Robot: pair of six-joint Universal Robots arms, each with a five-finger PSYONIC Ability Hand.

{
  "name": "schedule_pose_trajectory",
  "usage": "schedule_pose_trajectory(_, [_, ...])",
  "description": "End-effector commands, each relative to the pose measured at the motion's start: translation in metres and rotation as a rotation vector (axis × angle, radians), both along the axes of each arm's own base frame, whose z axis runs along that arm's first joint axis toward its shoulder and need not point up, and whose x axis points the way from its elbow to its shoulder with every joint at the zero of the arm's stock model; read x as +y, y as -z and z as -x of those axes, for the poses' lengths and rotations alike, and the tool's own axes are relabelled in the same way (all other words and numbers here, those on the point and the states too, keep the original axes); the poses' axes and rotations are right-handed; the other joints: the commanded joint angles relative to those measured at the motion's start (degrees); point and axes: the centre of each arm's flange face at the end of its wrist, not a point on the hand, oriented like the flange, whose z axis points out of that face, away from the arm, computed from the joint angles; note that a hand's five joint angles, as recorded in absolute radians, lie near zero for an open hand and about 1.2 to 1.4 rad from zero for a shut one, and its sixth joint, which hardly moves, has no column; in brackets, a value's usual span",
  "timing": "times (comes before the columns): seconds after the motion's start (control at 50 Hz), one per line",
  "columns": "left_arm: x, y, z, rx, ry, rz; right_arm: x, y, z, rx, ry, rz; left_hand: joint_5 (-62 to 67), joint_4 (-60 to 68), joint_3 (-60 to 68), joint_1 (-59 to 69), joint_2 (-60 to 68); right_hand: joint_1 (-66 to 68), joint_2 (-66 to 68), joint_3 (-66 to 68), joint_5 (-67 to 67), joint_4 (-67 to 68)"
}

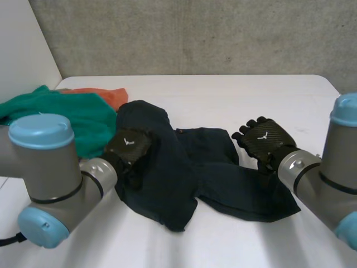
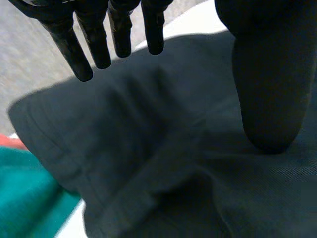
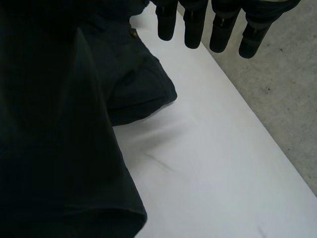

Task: Fold the laundry.

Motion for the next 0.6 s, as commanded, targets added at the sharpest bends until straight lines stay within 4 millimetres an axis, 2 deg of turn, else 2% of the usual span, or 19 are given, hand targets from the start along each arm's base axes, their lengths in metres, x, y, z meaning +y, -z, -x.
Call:
schedule_pose_trajectory(0.02, [0.032, -0.02, 0.001, 0.03, 0.032, 0.03, -0.029, -0.01, -0.009, -0.092, 0.036, 0.043, 2.91, 2.83, 2.43, 1.89, 2.77, -3.37, -2.14, -2.0, -2.41, -1.99])
schedule_pose_trajectory(0.08, [0.052, -0.034, 0.004, 0.071, 0.052, 0.047, -0.044, -0.029, -0.016, -0.119, 0.01, 0.097, 4.08, 4.01, 3.61, 3.07, 3.95, -3.37, -2.14, -2.0, -2.41, -1.99])
schedule_pose_trajectory(0.14, [0.069, -0.036, 0.005, 0.082, 0.041, 0.046, -0.061, -0.03, -0.028, -0.127, -0.064, 0.096, 4.09, 4.01, 3.61, 3.07, 3.95, -3.37, -2.14, -2.0, -2.41, -1.99])
schedule_pose_trajectory(0.26, [0.095, -0.025, 0.011, 0.049, 0.032, 0.039, -0.083, -0.002, -0.049, -0.113, -0.198, 0.023, 3.92, 3.84, 3.44, 2.9, 3.78, -3.37, -2.14, -2.0, -2.41, -1.99])
schedule_pose_trajectory(0.3, [0.103, -0.011, 0.019, 0.024, 0.045, 0.034, -0.091, 0.012, -0.055, -0.094, -0.23, 0.021, 3.92, 3.84, 3.44, 2.9, 3.78, -3.29, -2.06, -1.92, -2.33, -1.91])
schedule_pose_trajectory(0.38, [0.11, 0.006, 0.03, 0.006, 0.063, 0.044, -0.099, 0.036, -0.064, -0.04, -0.267, 0.038, 3.92, 3.84, 3.44, 2.9, 3.78, -3.29, -2.06, -1.92, -2.33, -1.91])
schedule_pose_trajectory(0.44, [0.108, 0.012, 0.034, 0.002, 0.062, 0.048, -0.105, 0.051, -0.067, -0.006, -0.283, 0.052, 4.09, 4.01, 3.61, 3.07, 3.95, -3.29, -2.06, -1.92, -2.33, -1.91])
schedule_pose_trajectory(0.5, [0.103, 0.018, 0.039, 0.001, 0.06, 0.054, -0.112, 0.064, -0.071, 0.005, -0.295, 0.053, 9.45, 9.38, 8.98, 8.44, 9.32, -3.29, -2.06, -1.92, -2.33, -1.91])
schedule_pose_trajectory(0.58, [0.098, 0.024, 0.044, -0.016, 0.064, 0.058, -0.114, 0.078, -0.074, 0.001, -0.317, 0.034, 22.72, 22.64, 22.24, 21.7, 22.59, -2.79, -1.56, -1.42, -1.83, -1.4])
schedule_pose_trajectory(0.6, [0.097, 0.025, 0.045, -0.019, 0.066, 0.063, -0.114, 0.079, -0.074, 0.0, -0.32, 0.033, 30.92, 30.84, 30.44, 29.9, 30.78, -2.12, -0.89, -0.75, -1.16, -0.73])
